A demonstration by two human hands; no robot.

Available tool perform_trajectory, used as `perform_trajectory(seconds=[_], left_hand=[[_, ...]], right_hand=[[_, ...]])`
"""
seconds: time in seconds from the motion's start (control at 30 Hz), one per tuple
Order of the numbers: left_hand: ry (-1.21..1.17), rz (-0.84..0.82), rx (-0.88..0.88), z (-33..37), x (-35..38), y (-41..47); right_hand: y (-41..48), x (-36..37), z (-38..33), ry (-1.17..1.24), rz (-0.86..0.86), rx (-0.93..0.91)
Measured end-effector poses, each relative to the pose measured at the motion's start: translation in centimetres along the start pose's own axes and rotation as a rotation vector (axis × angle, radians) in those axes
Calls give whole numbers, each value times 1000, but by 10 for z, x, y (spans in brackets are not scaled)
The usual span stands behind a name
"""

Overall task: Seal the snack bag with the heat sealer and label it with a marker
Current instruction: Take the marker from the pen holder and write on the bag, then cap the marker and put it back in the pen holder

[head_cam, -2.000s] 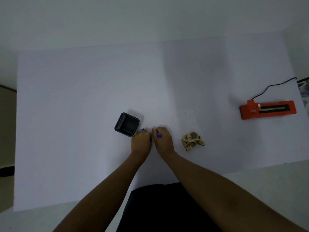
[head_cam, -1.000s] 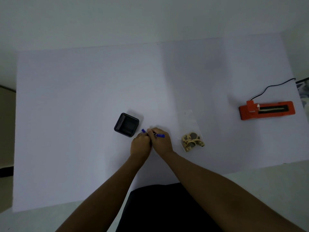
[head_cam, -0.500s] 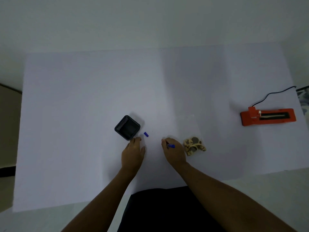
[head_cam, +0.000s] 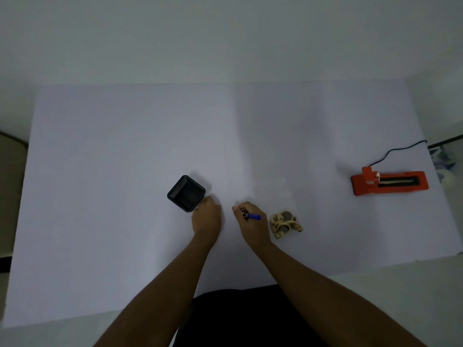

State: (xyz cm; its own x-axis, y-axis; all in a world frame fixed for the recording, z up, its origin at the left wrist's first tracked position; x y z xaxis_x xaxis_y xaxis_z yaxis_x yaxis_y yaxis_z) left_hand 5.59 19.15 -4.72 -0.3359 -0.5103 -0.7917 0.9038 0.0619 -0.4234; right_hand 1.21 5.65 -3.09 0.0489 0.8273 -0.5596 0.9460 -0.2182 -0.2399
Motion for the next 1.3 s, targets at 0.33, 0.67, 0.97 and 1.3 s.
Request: perform_trajectory(seconds=[0.33,0.67,0.97,1.3], left_hand=[[-79,-64,187,-9,-5,-30],[-548,120,388,28,-92,-70],[-554,240,478,39,-140,-83],[-406,346,700,54,-185,-89]], right_hand=[[-1,-25,-39,433,-24,293],[-12,-52,-100,455,26,54],[-10,-83,-151,533,98,-147],[-6,-94,-189,645,50,-102]])
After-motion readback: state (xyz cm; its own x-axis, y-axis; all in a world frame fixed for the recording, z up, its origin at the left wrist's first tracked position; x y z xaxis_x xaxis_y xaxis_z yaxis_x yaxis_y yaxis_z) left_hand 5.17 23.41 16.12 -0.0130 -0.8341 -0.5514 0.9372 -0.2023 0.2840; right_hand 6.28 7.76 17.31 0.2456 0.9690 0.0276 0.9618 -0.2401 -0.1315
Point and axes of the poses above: each hand's wrist, its own y-axis towards the middle knuckle, its own x-axis out of the palm, z = x × y, the point moved 1 cm from there along y, towards the middle knuckle, and after that the axes turned 1 degree about -z, right-handed, at the moved point
